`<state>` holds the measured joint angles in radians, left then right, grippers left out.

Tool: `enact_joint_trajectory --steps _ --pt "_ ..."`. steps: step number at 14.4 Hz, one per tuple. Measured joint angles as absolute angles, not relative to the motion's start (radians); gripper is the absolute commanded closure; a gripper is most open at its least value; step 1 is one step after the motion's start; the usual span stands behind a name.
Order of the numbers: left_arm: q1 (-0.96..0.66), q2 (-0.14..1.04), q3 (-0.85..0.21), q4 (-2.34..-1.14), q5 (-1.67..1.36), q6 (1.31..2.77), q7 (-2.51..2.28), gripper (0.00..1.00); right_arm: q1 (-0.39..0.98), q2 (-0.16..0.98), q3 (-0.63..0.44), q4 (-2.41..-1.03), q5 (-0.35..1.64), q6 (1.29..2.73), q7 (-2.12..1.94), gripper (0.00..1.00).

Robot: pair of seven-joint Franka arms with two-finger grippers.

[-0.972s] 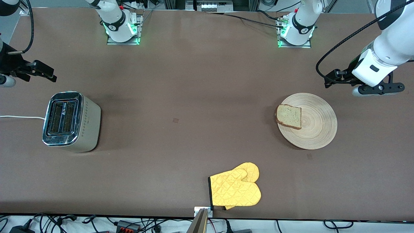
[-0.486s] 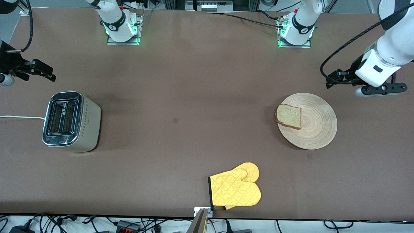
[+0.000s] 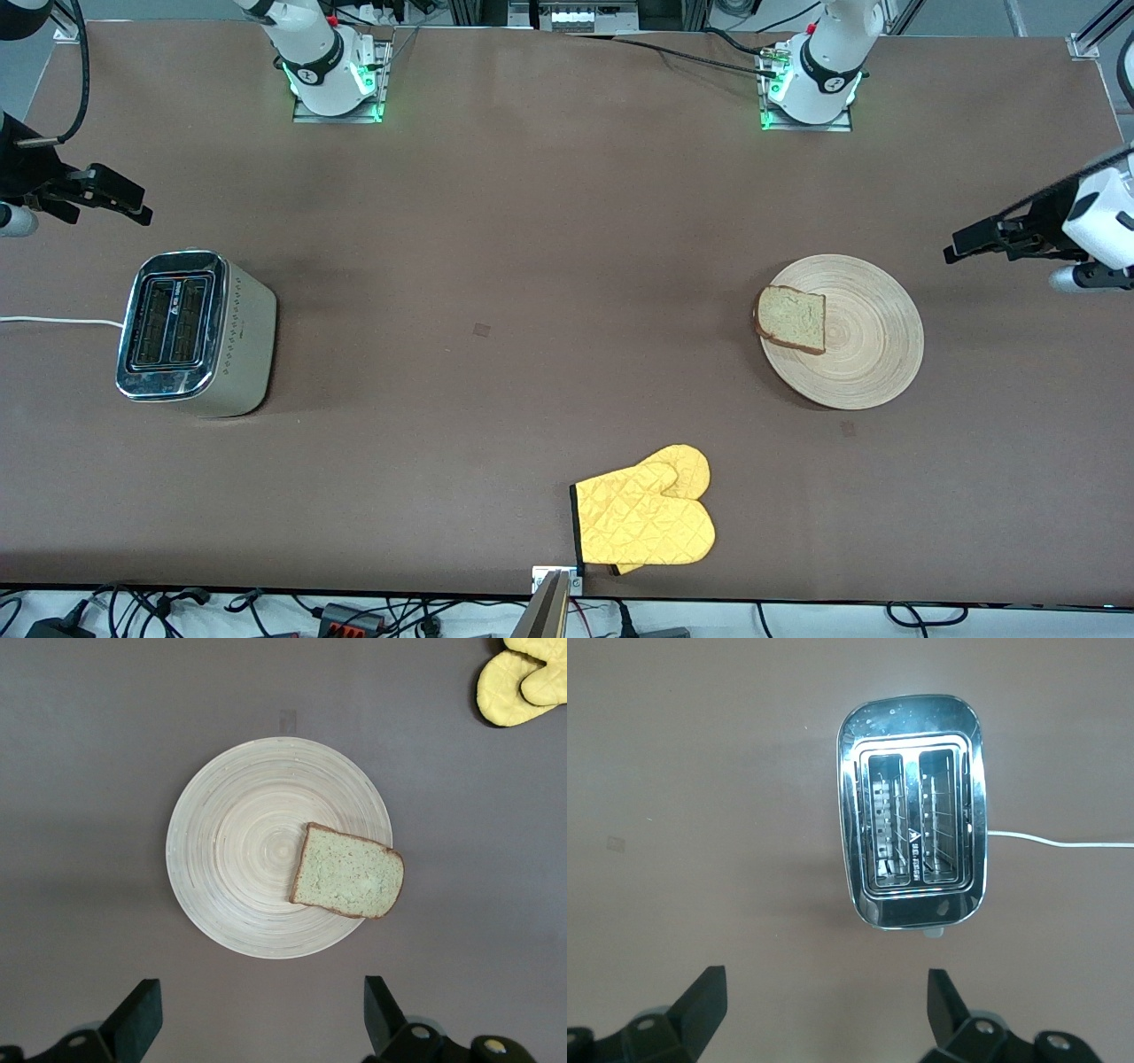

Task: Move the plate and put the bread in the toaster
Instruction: 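Lower the left gripper to the wooden plate's rim and grip it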

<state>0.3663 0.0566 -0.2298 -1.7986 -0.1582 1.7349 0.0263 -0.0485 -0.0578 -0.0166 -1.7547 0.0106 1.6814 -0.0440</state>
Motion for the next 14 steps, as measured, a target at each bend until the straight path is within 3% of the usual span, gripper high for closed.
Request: enact_joint_trajectory --steps 8,12,14 --pt "0.573 0.456 -0.225 -1.718 -0.301 1.759 0.412 0.01 -0.049 -0.057 -0.016 -1.756 0.011 1.682 -0.044 0.0" --pt "0.654 0.602 -0.225 -1.701 -0.367 1.76 0.544 0.01 -0.049 -0.055 -0.016 -1.756 0.011 1.682 -0.044 0.0" --pt "0.666 0.653 -0.225 -1.688 -0.38 1.763 0.585 0.1 -0.049 -0.051 -0.016 -1.757 0.011 1.683 -0.044 0.0"
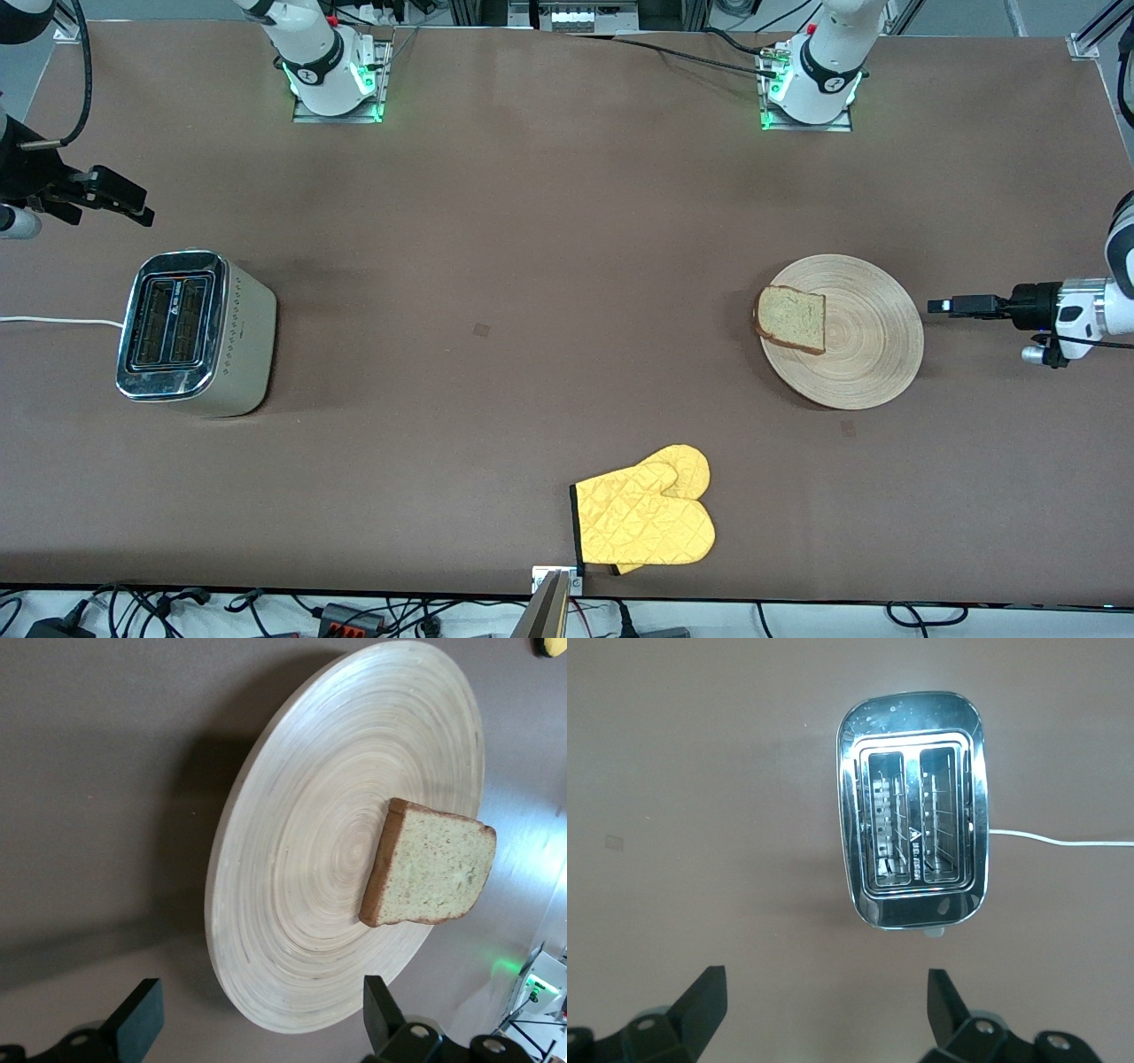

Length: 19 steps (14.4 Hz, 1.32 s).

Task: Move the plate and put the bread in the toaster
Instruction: 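Lower the left gripper to the wooden plate's rim and grip it, then slide the wooden plate toward the toaster with the left gripper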

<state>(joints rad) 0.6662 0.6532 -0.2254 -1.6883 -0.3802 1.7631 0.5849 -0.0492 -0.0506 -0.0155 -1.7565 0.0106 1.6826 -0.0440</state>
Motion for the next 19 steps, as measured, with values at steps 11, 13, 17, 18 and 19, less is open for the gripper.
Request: enact_joint_trajectory --steps 11,13,17,18,19 --pt "0.666 0.77 -0.242 -1.644 -0.425 1.771 0.623 0.41 -0.049 -0.044 -0.015 -1.76 0.011 1.691 -0.044 0.0" --pt "0.666 0.782 -0.243 -1.644 -0.436 1.77 0.644 0.41 -0.049 -0.044 -0.015 -1.761 0.011 1.691 -0.044 0.0" --pt "0.666 0.8 -0.243 -1.644 -0.466 1.769 0.648 0.75 -0.049 -0.044 -0.015 -1.763 0.011 1.691 -0.044 0.0" --pt "0.666 0.801 -0.243 -1.644 -0.475 1.769 0.648 0.85 -0.049 -0.044 -0.015 -1.763 0.011 1.691 -0.044 0.0" --pt "0.667 0.802 -0.243 -1.644 -0.481 1.767 0.649 0.91 -0.049 -0.044 -0.015 -1.763 0.011 1.692 -0.044 0.0"
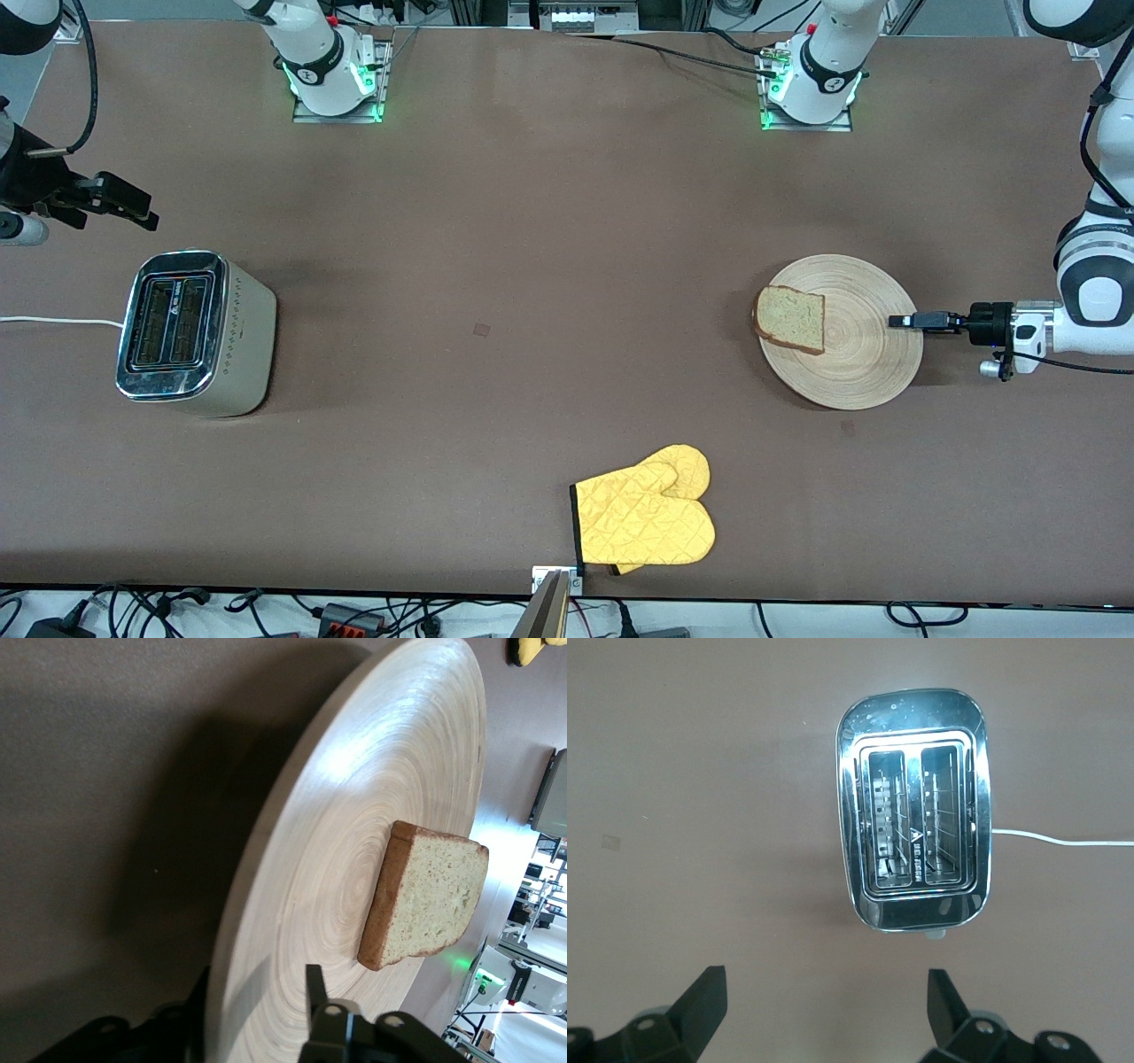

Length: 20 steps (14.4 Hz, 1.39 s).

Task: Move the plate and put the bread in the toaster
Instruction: 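Slide the wooden plate toward the toaster with the left gripper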

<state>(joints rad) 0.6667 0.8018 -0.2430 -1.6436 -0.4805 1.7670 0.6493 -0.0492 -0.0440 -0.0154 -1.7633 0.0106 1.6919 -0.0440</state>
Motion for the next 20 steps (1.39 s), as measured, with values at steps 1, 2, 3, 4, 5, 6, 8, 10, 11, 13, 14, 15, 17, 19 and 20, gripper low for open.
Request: enact_joint_trajectory --steps 1,2,3,4,5,6,8,10,11,13,14,15,17,19,20 --pt "0.667 0.804 -0.243 -1.644 -0.491 1.757 0.65 0.96 -0.049 -0.044 -0.015 -1.763 0.011 1.692 -0.044 0.0" --pt "0.668 0.807 -0.242 -1.643 -0.528 1.734 0.652 0.99 -0.049 -0.044 -0.015 -1.764 0.011 1.693 -0.044 0.0" --pt "0.669 0.809 -0.242 -1.643 -0.584 1.699 0.655 0.99 -0.049 -0.044 -0.015 -1.764 0.011 1.693 -0.044 0.0" --pt "0.665 0.812 -0.242 -1.643 -0.621 1.687 0.649 0.99 -0.049 -0.044 -0.015 -1.764 0.011 1.693 -0.044 0.0" --pt "0.66 0.817 -0.243 -1.643 -0.647 1.684 0.639 0.99 -0.049 -0.044 -0.015 -1.764 0.011 1.693 -0.044 0.0" --pt "0.651 0.822 -0.244 -1.644 -0.67 1.68 0.623 0.99 -0.049 -0.044 -0.015 -1.764 0.011 1.693 -0.044 0.0" --pt "0.626 0.836 -0.247 -1.644 -0.747 1.67 0.589 0.99 -0.049 -0.044 -0.015 -1.765 0.011 1.694 -0.044 0.0" --pt "0.58 0.842 -0.25 -1.643 -0.793 1.664 0.565 0.99 -0.049 -0.044 -0.015 -1.766 0.011 1.694 -0.044 0.0" --pt "0.549 0.843 -0.251 -1.644 -0.817 1.663 0.558 0.99 -0.049 -0.044 -0.015 -1.766 0.011 1.695 -0.044 0.0" --pt "0.475 0.847 -0.253 -1.643 -0.854 1.663 0.553 0.99 -0.049 -0.044 -0.015 -1.766 0.011 1.695 -0.044 0.0" --pt "0.43 0.849 -0.253 -1.643 -0.874 1.666 0.553 0.99 -0.049 -0.044 -0.015 -1.766 0.011 1.695 -0.044 0.0" --pt "0.384 0.85 -0.253 -1.643 -0.896 1.671 0.552 0.99 -0.049 -0.044 -0.015 -1.767 0.011 1.696 -0.044 0.0" --pt "0.287 0.851 -0.254 -1.643 -0.943 1.687 0.552 0.99 -0.049 -0.044 -0.015 -1.767 0.011 1.696 -0.044 0.0" --pt "0.184 0.852 -0.255 -1.643 -1.017 1.748 0.553 1.0 -0.049 -0.043 -0.015 -1.77 0.011 1.695 -0.044 0.0" --pt "0.131 0.853 -0.255 -1.643 -1.064 1.776 0.553 1.0 -0.049 -0.04 -0.015 -1.772 0.011 1.695 -0.044 0.0"
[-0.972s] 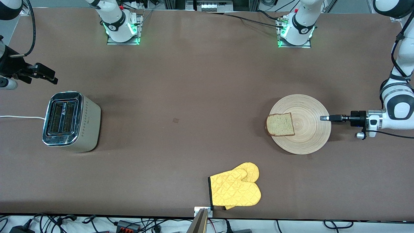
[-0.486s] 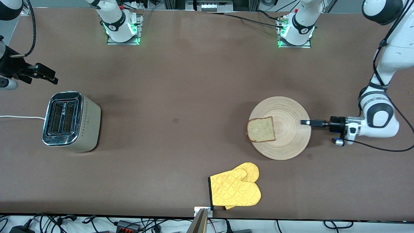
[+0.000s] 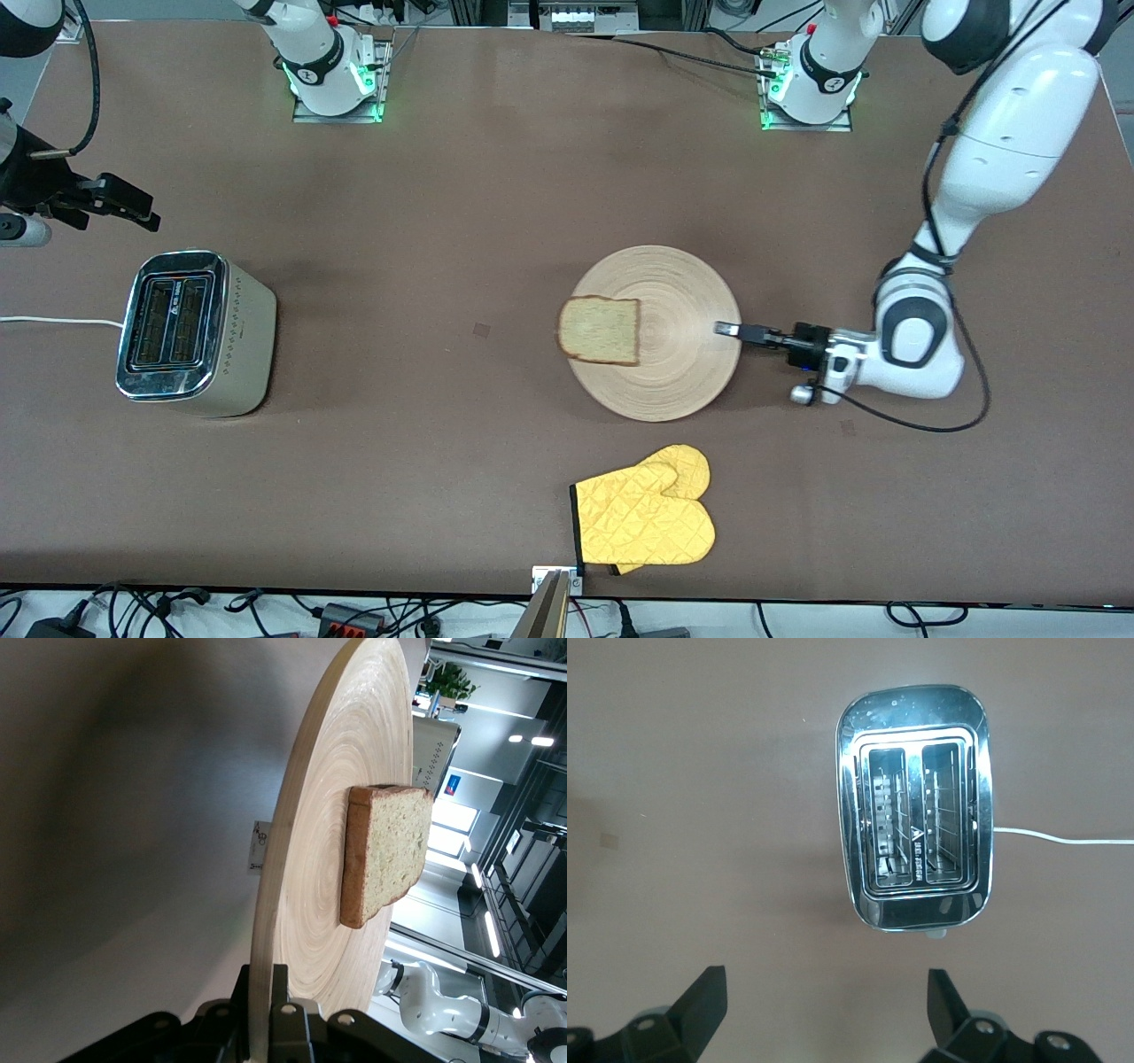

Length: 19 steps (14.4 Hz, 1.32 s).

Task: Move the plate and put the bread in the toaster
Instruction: 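Slide the wooden plate toward the toaster with the left gripper, then release the plate with the left gripper while the right gripper nears the toaster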

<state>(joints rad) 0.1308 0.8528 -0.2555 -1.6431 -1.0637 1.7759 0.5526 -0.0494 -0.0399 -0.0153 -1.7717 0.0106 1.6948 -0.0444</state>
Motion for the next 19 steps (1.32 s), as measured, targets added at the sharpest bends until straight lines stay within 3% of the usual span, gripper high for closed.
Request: enact_joint_trajectory --steps 5,10,13,16,18,19 --pt "-0.087 0.861 -0.256 -1.639 -1.183 1.94 0.554 1.0 -0.029 0.017 -0.01 -1.774 0.011 1.696 -0.045 0.0" --pt "-0.152 0.905 -0.255 -1.634 -1.295 1.971 0.63 0.99 -0.003 0.116 -0.003 -1.777 0.092 1.711 -0.042 0.0" --pt "-0.22 0.913 -0.255 -1.624 -1.326 2.109 0.643 0.97 0.03 0.158 -0.002 -1.777 0.116 1.741 -0.042 0.0" --pt "-0.255 0.913 -0.255 -1.613 -1.328 2.161 0.643 0.86 0.082 0.198 0.0 -1.777 0.119 1.774 -0.042 0.0" --pt "-0.254 0.913 -0.252 -1.61 -1.328 2.16 0.643 0.71 0.121 0.22 0.0 -1.777 0.132 1.801 -0.039 0.0" --pt "-0.253 0.913 -0.251 -1.608 -1.328 2.158 0.643 0.69 0.136 0.233 0.001 -1.778 0.139 1.814 -0.038 0.0"
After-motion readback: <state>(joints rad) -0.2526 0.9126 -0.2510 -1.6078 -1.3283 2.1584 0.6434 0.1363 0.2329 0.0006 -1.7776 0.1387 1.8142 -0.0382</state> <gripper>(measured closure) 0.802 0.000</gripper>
